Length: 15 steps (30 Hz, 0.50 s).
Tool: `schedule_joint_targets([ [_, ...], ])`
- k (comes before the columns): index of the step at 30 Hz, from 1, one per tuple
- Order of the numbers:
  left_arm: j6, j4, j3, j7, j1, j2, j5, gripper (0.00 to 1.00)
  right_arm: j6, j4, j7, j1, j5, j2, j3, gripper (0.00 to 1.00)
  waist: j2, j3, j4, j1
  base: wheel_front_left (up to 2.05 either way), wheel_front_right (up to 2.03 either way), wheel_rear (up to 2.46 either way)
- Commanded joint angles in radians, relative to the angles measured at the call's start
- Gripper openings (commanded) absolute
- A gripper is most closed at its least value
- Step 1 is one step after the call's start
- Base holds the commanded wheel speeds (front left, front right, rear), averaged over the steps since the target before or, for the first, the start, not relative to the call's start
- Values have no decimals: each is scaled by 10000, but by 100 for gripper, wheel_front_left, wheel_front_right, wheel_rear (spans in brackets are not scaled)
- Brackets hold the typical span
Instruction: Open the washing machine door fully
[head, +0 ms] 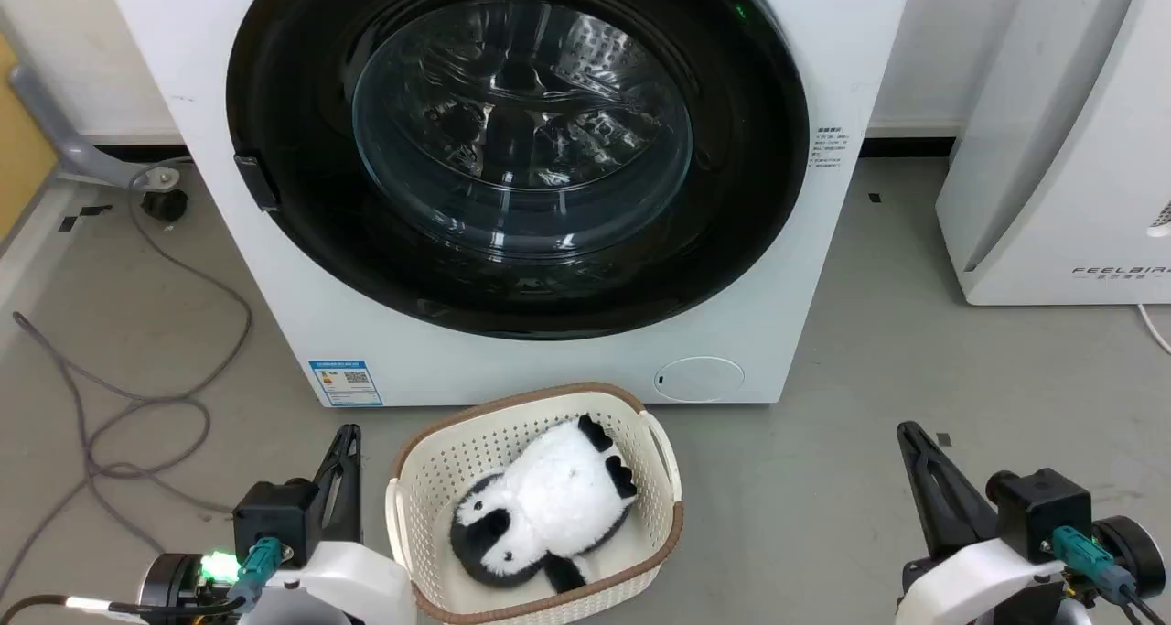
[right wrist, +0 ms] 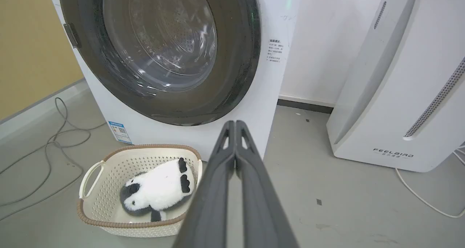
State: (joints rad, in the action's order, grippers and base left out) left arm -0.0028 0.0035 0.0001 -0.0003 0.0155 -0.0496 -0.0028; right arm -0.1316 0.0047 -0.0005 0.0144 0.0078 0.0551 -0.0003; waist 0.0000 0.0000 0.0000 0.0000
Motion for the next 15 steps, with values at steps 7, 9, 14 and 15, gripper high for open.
schedule_joint_targets([
  [7,28,-35,-1,3,-155,-6,28,0,9,-47,5,-144,-78,-49,3,0,0,0,0,0,0,0,0],
  [9,28,-35,-1,3,-155,-6,28,0,9,-47,5,-144,-78,-49,3,0,0,0,0,0,0,0,0],
  [14,28,-35,-1,3,-155,-6,28,0,9,-47,5,-144,-78,-49,3,0,0,0,0,0,0,0,0],
  [15,28,-35,-1,3,-155,-6,28,0,9,-47,5,-144,-78,-49,3,0,0,0,0,0,0,0,0],
])
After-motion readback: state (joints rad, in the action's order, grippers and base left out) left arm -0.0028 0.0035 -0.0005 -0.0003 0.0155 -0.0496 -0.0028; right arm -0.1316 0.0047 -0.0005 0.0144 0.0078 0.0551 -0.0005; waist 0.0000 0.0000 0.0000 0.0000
